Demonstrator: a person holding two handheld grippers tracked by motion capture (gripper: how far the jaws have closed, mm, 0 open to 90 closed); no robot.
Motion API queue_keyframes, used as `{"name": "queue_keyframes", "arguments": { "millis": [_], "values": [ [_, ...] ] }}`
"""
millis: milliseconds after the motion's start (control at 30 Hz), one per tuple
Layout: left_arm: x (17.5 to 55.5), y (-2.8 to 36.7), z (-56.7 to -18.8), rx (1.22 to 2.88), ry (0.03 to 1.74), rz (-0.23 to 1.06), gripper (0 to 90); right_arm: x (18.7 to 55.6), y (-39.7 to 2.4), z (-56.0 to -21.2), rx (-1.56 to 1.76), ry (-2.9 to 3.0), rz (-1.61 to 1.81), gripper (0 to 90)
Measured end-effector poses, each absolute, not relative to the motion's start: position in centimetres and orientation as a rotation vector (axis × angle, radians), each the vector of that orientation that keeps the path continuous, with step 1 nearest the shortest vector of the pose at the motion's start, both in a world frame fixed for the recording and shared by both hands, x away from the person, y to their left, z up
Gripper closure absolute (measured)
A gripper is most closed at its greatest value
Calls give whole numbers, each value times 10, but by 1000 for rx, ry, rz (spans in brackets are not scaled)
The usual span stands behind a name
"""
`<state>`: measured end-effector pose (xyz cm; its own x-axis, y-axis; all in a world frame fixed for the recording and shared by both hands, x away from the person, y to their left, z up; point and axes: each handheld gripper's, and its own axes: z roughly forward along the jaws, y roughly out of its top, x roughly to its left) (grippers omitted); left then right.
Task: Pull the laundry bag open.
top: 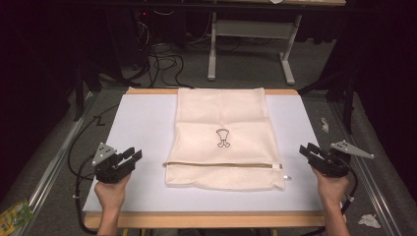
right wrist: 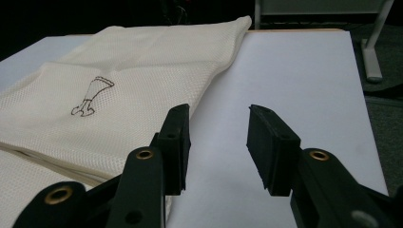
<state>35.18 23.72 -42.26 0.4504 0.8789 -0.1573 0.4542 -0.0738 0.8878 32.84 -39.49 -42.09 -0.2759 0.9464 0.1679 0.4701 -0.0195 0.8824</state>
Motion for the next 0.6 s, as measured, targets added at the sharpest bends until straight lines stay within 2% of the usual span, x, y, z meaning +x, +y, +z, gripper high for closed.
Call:
{"name": "queue_keyframes", "arguments": {
  "millis": [600],
  "values": [
    [351,260,-437,1648,1261,546,594,319,-422,-434,1547,1718,1262,598]
  ]
}}
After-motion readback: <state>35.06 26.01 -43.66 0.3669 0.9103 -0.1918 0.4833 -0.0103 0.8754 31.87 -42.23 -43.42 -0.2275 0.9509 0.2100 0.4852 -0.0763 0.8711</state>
